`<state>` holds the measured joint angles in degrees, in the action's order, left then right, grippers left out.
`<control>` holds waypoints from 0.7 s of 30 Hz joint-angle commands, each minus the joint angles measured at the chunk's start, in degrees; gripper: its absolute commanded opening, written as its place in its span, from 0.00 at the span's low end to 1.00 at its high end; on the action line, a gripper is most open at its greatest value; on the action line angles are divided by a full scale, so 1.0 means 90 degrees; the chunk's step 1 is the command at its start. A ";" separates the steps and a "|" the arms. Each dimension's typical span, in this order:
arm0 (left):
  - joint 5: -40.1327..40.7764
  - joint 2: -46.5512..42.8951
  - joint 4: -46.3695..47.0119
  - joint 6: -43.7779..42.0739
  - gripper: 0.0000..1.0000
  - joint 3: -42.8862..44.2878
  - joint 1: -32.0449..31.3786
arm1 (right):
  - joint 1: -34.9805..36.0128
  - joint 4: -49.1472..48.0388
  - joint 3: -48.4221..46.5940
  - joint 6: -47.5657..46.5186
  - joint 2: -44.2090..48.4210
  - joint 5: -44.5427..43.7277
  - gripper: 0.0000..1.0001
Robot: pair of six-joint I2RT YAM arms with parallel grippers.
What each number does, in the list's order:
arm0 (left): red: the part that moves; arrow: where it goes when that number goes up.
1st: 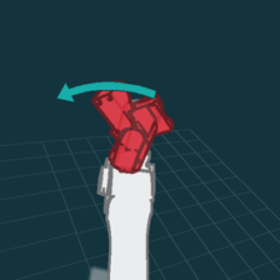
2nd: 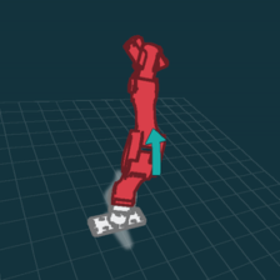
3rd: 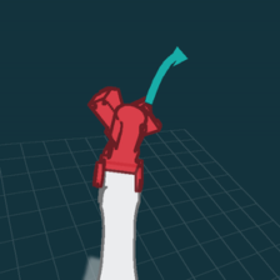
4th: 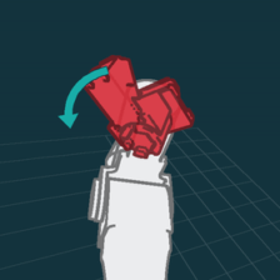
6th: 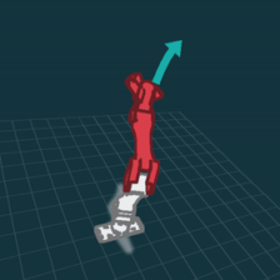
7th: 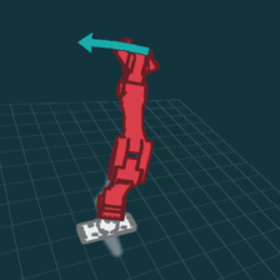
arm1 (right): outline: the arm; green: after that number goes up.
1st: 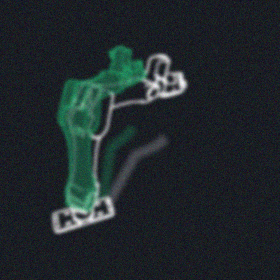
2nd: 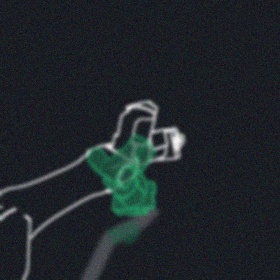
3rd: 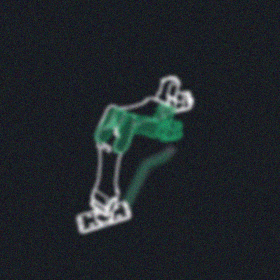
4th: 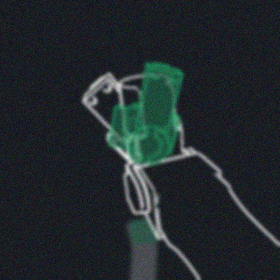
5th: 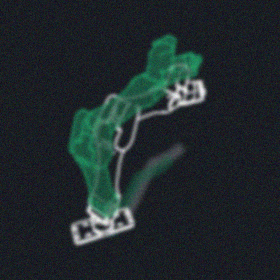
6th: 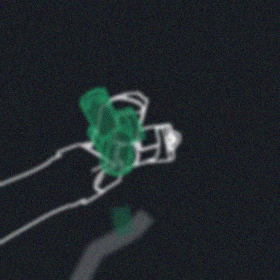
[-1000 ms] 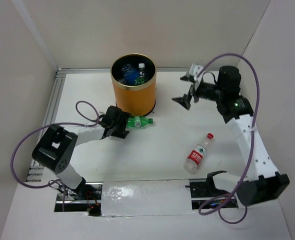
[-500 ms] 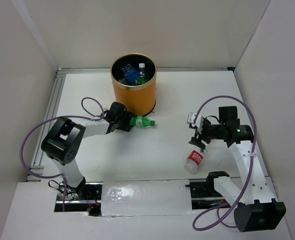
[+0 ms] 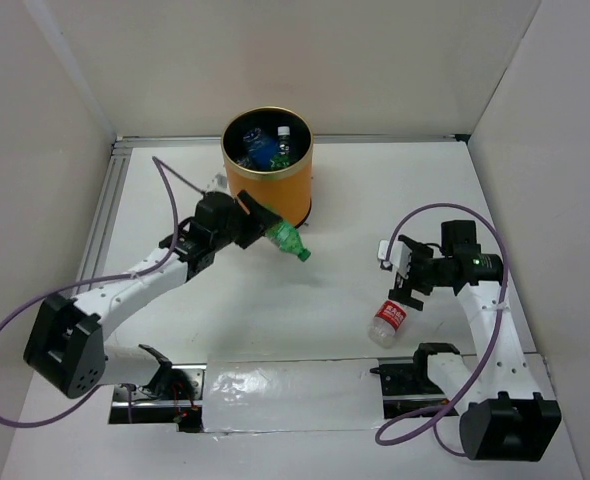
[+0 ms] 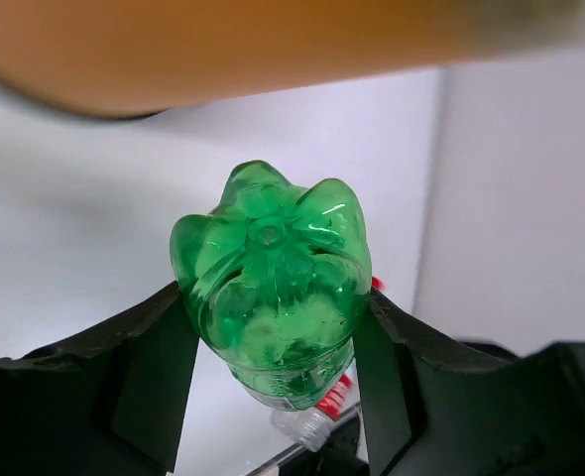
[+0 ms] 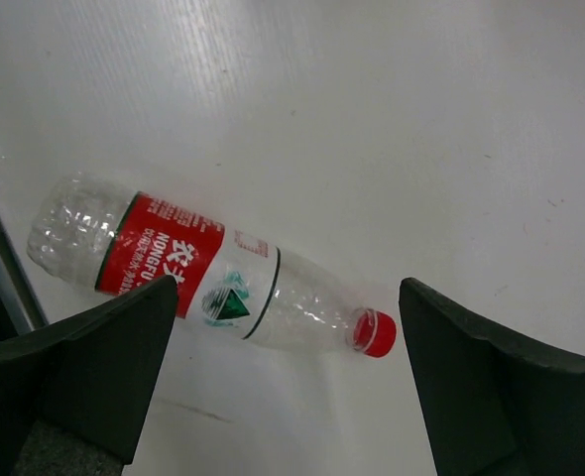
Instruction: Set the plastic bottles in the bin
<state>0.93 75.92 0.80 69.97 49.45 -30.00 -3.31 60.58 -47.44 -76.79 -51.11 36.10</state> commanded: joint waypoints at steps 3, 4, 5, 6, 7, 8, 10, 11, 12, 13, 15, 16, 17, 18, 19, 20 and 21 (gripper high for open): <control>0.0285 -0.0292 0.0595 -0.2411 0.00 0.1944 -0.0289 | -0.0169 -0.0051 -0.0275 0.0111 -0.0472 -0.0115 0.95; 0.0413 -0.0069 0.0537 -0.2829 0.00 0.2527 -0.0290 | -0.0169 -0.0148 -0.0421 0.0511 -0.0618 -0.0056 0.88; 0.0569 0.0059 0.0478 -0.3008 0.00 0.2803 -0.0290 | -0.0237 -0.0390 -0.0500 0.0989 -0.0900 -0.0056 0.84; 0.0880 0.0196 0.0478 -0.3135 0.00 0.3058 -0.0290 | -0.0238 -0.0489 -0.0578 0.1980 -0.1048 -0.0056 0.79; 0.1009 0.0313 0.0478 -0.3397 0.00 0.3292 -0.0290 | -0.0296 -0.0568 -0.0714 0.2492 -0.1185 -0.0123 0.72; 0.1194 0.0546 0.0545 -0.3545 0.00 0.3681 -0.0290 | -0.0373 -0.0646 -0.0773 0.3020 -0.1321 -0.0201 0.67; 0.1740 0.0801 0.0605 -0.3983 0.00 0.4035 -0.0290 | -0.0685 -0.0470 -0.0920 0.3131 -0.1567 -0.0027 0.60; 0.2013 0.0928 0.0537 -0.4150 0.00 0.4394 -0.0358 | -0.0957 -0.0693 -0.1017 0.3558 -0.1567 -0.0171 0.61; 0.2277 0.1229 0.0469 -0.4307 0.00 0.4572 -0.0358 | -0.1076 -0.0792 -0.1144 0.3852 -0.1702 -0.0173 0.77; 0.2773 0.1387 0.0400 -0.4492 0.00 0.4738 -0.0358 | -0.1174 -0.0648 -0.1300 0.3855 -0.1829 -0.0096 0.85; 0.3410 0.1797 0.0331 -0.5089 0.00 0.5061 -0.0417 | -0.1263 -0.0413 -0.1739 0.4265 -0.2375 -0.0153 0.94; 0.3538 0.1924 0.0331 -0.5476 0.01 0.5139 -0.0417 | -0.1331 -0.0296 -0.1866 0.4584 -0.2609 -0.0231 0.97; 0.3665 0.2061 0.0389 -0.5693 0.01 0.5218 -0.0417 | -0.1331 -0.0131 -0.2158 0.4674 -0.2883 -0.0231 0.99; 0.3811 0.2217 0.0390 -0.5859 0.05 0.5412 -0.0417 | -0.1418 0.0122 -0.2296 0.4878 -0.3436 -0.0318 0.99; 0.4016 0.2354 0.0245 -0.5948 0.05 0.5549 -0.0417 | -0.1535 0.0366 -0.2452 0.4967 -0.3722 -0.0377 0.99; 0.4018 0.2587 0.0127 -0.6113 0.06 0.5647 -0.0417 | -0.1614 0.0553 -0.2869 0.5055 -0.3957 -0.0378 0.99; 0.4076 0.2648 0.0126 -0.6192 0.09 0.5706 -0.0417 | -0.1769 0.0806 -0.3067 0.5230 -0.4375 -0.0455 0.99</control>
<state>30.76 98.30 0.71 22.02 96.73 -33.36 -16.49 60.31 -69.87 -37.01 -83.94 33.69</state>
